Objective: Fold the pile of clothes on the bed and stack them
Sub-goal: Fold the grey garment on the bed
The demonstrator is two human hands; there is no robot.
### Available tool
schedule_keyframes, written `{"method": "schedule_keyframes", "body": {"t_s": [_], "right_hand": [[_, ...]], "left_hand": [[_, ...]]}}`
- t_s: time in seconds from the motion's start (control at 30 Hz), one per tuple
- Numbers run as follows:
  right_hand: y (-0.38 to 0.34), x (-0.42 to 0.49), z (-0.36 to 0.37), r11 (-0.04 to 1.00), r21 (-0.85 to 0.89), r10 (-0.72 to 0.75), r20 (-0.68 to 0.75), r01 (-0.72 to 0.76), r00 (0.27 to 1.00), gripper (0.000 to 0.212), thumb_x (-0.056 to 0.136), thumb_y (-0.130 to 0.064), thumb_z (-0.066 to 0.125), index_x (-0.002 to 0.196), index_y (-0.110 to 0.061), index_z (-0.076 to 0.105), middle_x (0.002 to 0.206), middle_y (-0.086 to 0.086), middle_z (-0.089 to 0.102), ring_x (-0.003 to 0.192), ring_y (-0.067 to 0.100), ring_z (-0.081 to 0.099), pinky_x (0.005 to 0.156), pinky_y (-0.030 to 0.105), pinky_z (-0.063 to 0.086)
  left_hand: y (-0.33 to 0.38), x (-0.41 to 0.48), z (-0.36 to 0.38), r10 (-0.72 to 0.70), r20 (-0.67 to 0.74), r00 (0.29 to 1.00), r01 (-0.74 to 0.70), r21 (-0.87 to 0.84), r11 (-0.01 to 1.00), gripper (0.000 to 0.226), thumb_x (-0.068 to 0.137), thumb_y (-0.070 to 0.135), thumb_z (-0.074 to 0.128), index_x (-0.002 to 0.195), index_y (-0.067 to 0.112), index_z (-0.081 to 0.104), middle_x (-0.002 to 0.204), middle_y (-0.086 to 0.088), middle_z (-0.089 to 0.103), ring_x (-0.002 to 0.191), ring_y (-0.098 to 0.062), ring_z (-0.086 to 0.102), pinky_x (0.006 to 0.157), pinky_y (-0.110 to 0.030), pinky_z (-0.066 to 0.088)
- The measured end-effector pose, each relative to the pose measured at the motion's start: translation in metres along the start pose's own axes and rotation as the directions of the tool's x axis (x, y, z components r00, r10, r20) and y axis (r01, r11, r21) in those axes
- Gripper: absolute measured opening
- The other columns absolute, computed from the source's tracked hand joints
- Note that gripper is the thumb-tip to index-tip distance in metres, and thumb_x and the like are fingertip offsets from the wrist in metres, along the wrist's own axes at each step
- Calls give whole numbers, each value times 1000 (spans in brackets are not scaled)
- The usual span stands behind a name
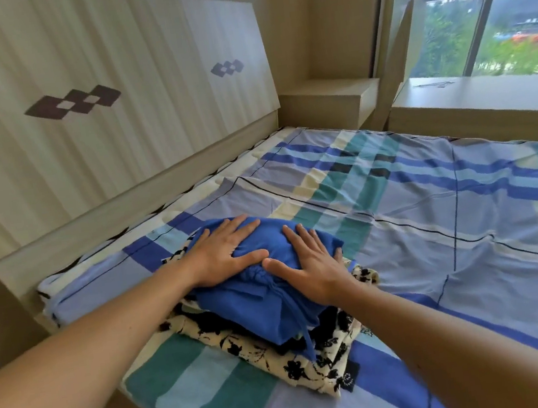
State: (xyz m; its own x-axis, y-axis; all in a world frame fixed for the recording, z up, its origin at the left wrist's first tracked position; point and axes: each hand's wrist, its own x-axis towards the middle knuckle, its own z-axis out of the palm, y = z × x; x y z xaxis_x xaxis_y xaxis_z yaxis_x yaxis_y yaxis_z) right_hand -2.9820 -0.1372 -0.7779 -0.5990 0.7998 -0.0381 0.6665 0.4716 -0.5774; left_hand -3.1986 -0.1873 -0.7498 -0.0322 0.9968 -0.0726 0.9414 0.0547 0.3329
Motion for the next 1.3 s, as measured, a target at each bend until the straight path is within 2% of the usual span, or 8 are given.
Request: {"method": "schedule_keyframes", "body": {"t_s": [0.1, 0.3, 0.43, 0.53, 0.77, 0.97, 1.07, 1.3], "right_hand": [[-8, -10, -30, 999, -35, -9, 37, 11, 999, 89, 86, -84, 28, 159, -37, 9, 169, -8, 2, 155, 15, -2, 121, 60, -7], [13, -59, -88, 995, -84, -41, 58, 45, 997, 77, 96, -61, 50, 158, -22, 26, 162, 4, 32, 148, 26, 31, 120, 49, 26], [50, -108, -129, 989, 149, 17, -143, 4, 990, 49, 92, -40, 69, 134, -17, 59, 130, 4, 64, 113, 20, 62, 100, 35, 49], [99, -165, -155, 946, 322, 113, -264, -23, 958, 41, 90, -26, 74, 127, -12, 64, 121, 4, 67, 95, 14, 65, 90, 30, 51], [228, -282, -196, 890, 418, 359, -398, -182, 844, 28, 88, -18, 75, 114, -21, 65, 108, 4, 67, 77, 8, 63, 76, 32, 53], [308, -338, -206, 871, 348, 478, -435, -347, 763, 38, 90, -22, 73, 126, -16, 63, 117, 2, 65, 98, 14, 68, 80, 23, 55], [343, -336, -214, 873, 253, 487, -459, -417, 743, 39, 90, -24, 72, 127, -17, 62, 124, 2, 62, 104, 14, 64, 89, 28, 54], [420, -271, -244, 820, -70, 489, -431, -568, 759, 45, 92, -36, 68, 132, -19, 57, 146, 4, 37, 132, 25, 46, 110, 40, 39]], "left_hand": [[22, -1, -35, -47, 32, 998, 47, -12, 999, 101, 71, 92, 41, 154, 35, 33, 163, 8, 25, 148, -11, 25, 122, -38, 20], [107, -2, -45, 10, -117, 993, -9, 8, 1000, 64, 92, 66, 48, 143, 28, 47, 146, 2, 51, 130, -18, 50, 109, -38, 40], [189, -6, -16, 109, -177, 978, -168, -367, 915, 31, 94, 43, 63, 120, 25, 62, 118, 3, 66, 108, -14, 63, 90, -32, 50], [257, -13, 16, 146, -215, 966, -245, -573, 782, 23, 92, 43, 65, 107, 26, 67, 105, 4, 71, 100, -13, 68, 83, -27, 50], [391, -23, 94, 337, -120, 934, -332, -640, 693, 10, 94, 27, 68, 103, 24, 68, 99, 2, 73, 89, -3, 68, 74, -11, 48], [451, -21, 136, 443, -78, 893, -387, -636, 668, 30, 78, 47, 66, 102, 29, 67, 96, 8, 73, 89, -1, 68, 91, -33, 54], [458, -12, 152, 468, -32, 883, -389, -608, 692, 45, 69, 64, 60, 103, 35, 65, 100, 15, 71, 95, 1, 66, 93, -34, 53], [453, 26, 182, 472, 24, 881, -378, -564, 734, 32, 85, 50, 63, 114, 37, 61, 112, 20, 64, 106, 5, 60, 95, -26, 49]]}}
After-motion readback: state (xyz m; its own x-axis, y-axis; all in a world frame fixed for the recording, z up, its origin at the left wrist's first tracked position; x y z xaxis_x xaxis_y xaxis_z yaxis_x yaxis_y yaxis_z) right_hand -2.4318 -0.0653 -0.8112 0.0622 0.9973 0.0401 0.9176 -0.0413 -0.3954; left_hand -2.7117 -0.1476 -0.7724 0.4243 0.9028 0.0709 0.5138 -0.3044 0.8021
